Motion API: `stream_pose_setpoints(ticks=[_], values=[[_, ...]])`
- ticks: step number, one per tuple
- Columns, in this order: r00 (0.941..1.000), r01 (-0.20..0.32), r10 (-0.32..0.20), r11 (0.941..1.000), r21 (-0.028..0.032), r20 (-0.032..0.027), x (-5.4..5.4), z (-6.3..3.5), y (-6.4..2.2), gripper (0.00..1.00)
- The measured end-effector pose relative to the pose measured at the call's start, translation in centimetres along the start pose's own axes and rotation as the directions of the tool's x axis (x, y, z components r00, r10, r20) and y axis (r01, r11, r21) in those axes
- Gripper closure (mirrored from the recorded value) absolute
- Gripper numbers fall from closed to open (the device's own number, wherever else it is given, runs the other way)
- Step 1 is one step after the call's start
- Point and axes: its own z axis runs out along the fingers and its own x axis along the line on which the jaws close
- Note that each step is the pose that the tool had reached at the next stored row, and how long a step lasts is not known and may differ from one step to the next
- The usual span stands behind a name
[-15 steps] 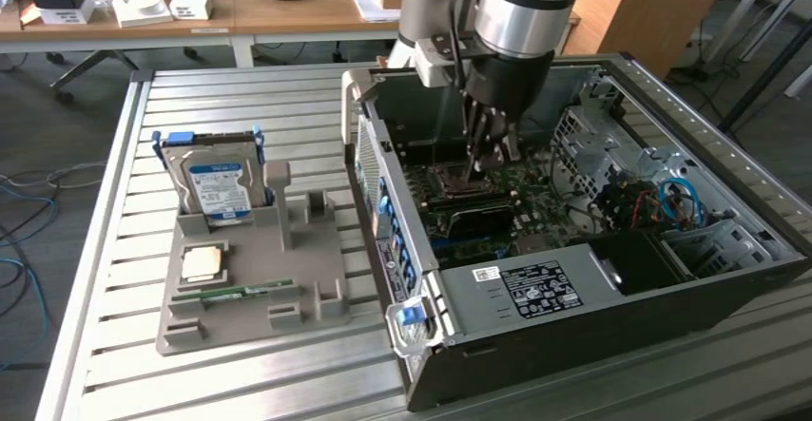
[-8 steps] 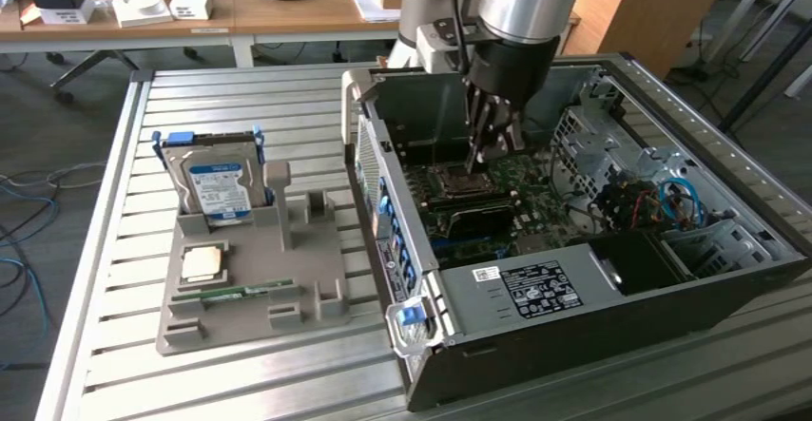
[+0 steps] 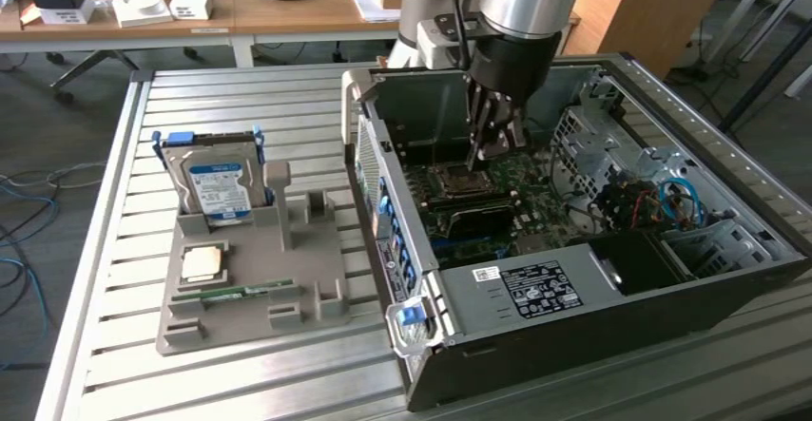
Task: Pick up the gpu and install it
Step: 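Press down on the gpu until it lock into place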
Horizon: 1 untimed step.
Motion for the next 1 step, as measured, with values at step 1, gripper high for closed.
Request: stream_pose_setpoints(ticks=[1], values=[[1.0,0.0,0.0,1.0,0.0,0.0,0.0,0.0,0.0,0.89]])
